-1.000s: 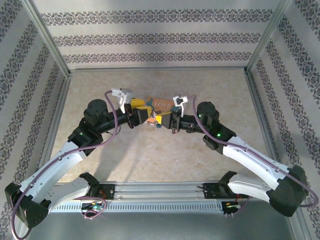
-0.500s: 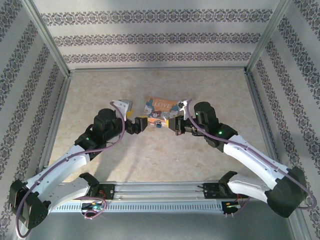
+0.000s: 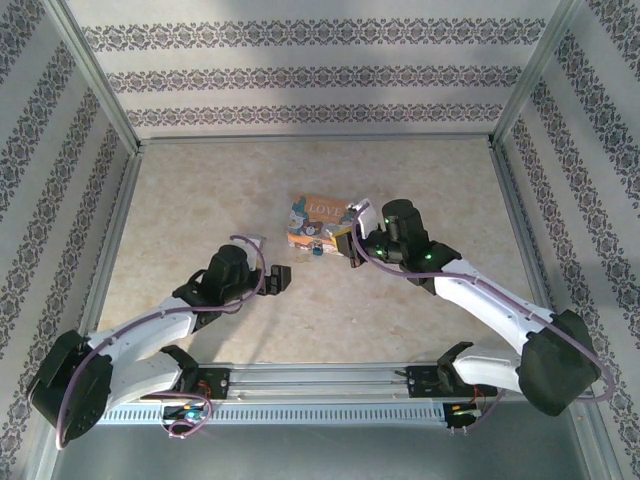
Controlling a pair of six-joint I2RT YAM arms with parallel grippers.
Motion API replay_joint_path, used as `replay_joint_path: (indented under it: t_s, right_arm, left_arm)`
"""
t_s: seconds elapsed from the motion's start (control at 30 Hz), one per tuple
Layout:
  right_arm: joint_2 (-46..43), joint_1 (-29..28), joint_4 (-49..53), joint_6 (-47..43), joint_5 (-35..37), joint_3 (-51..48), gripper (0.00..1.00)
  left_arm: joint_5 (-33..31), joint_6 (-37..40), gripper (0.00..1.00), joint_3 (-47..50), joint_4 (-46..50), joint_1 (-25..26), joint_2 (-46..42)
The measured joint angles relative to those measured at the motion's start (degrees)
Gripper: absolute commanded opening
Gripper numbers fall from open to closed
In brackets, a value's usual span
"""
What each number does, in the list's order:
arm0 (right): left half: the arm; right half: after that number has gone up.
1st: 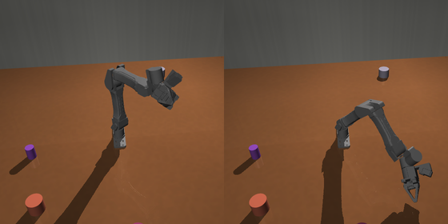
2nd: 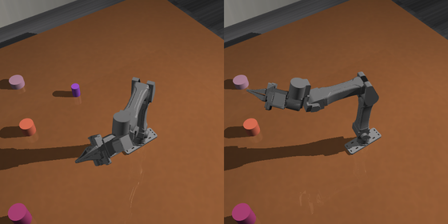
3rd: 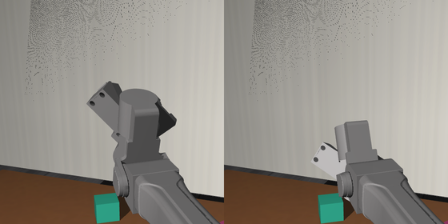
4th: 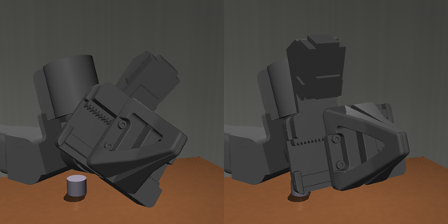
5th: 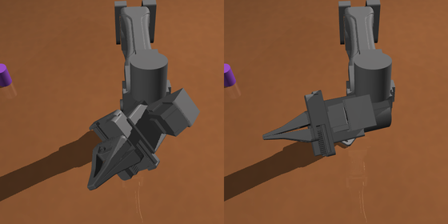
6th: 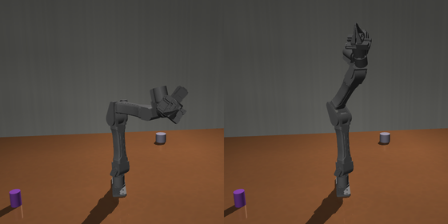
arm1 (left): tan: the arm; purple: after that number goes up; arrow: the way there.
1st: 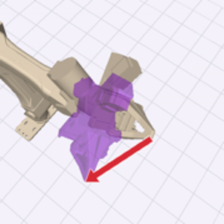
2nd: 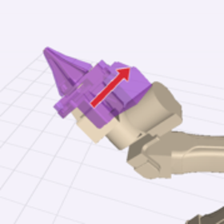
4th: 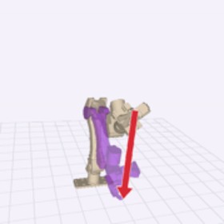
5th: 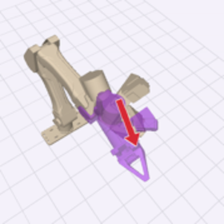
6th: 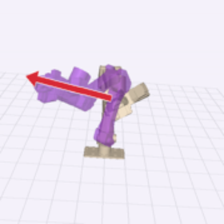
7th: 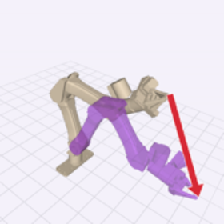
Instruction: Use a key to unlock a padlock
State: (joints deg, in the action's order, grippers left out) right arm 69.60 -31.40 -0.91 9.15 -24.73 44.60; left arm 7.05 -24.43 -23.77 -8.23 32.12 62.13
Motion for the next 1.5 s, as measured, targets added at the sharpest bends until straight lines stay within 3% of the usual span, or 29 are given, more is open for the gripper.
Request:
replay_joint_path:
  t_s: [0.4,0.9,1.5]
  right_arm:
    - [14.1,4.2,-7.2,-6.4,-1.6,3.5,0.0]
    - [30.3,5.0,-13.2,-4.7,-3.8,9.9,0.0]
    - [31.9,3.8,-21.4,0.8,-4.4,6.1,0.0]
  left_arm:
    - [3.9,-4.2,0.91,-0.4,-5.2,0.0,11.2]
    - [5.4,-5.0,0.9,-2.4,-6.4,0.0,13.9]
    - [9.5,-6.2,0.78,-5.2,-8.9,-2.2,20.6]
